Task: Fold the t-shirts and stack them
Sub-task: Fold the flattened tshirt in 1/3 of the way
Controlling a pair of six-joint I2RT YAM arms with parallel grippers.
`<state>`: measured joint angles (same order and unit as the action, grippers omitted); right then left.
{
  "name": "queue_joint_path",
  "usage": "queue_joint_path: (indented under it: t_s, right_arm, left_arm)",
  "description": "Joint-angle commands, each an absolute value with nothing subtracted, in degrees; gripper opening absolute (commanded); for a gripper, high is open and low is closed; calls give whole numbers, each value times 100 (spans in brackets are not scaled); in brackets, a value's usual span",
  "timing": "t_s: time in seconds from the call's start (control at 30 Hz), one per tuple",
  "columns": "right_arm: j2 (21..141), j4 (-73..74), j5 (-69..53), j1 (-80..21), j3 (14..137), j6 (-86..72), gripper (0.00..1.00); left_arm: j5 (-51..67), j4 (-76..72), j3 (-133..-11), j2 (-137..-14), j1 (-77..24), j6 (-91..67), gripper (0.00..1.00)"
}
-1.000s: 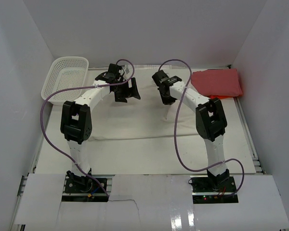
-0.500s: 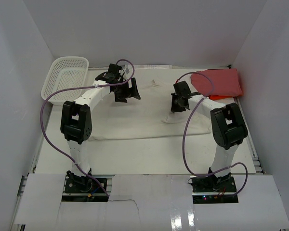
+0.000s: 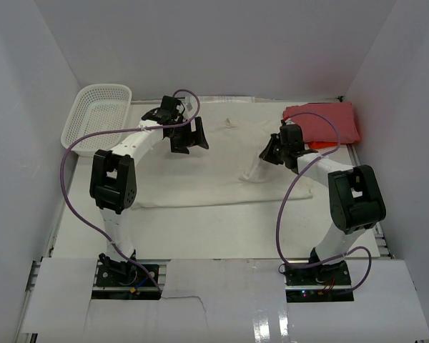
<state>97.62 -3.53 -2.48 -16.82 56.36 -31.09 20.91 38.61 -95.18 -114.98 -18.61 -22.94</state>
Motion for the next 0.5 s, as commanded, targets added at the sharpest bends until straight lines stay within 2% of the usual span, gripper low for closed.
queue_joint_path:
  t_s: [0.0, 0.2, 0.33, 0.47]
  right_arm:
    - [9835, -1430, -956, -1608, 5625, -3287, 10]
    - [10353, -2204, -1687, -1573, 6029, -3550, 9]
    - [10784, -2179, -2065, -1564, 6556, -3726, 9]
    - [10443, -2900, -1777, -1529, 6083, -3929, 8]
  left_arm:
    - [2250, 3771, -9457, -11373, -1890, -2241, 98]
    - [2241, 3753, -9413, -11364, -1890, -2224, 98]
    - [2250, 3744, -9404, -11373, -1898, -2215, 98]
    - [2241, 3744, -9369, -11364, -1898, -2206, 98]
